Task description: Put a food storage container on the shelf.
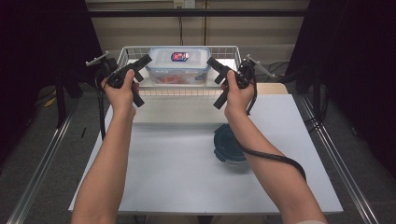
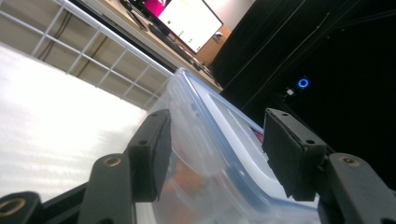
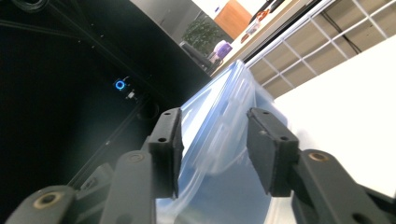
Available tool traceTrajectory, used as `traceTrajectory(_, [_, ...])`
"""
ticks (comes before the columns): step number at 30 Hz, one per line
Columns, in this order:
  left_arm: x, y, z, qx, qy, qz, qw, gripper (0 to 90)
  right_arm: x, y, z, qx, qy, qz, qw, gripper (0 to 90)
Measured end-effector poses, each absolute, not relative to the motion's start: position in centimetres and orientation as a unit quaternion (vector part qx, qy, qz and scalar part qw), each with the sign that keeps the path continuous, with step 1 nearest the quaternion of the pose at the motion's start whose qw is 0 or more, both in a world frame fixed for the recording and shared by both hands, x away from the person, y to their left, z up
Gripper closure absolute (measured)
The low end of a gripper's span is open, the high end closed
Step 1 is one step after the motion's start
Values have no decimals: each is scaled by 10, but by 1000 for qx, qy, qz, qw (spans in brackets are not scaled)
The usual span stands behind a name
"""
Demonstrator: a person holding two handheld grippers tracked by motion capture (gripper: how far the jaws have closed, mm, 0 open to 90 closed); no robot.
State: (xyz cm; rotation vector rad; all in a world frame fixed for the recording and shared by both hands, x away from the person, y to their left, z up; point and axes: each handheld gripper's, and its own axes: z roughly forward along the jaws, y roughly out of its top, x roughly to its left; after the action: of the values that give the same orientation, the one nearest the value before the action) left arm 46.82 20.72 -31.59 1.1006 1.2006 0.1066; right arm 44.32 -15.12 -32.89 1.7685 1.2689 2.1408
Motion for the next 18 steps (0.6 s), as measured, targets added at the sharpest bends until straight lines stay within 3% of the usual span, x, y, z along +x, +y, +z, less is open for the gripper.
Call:
traceTrajectory(13, [440,218,-319,490,526,45,693,714,417,-151,-332,556,431,711,15,772])
traceTrajectory(18, [437,217,-324,502,529,34,683,759,415,-149,-340,563,444,698,10,814])
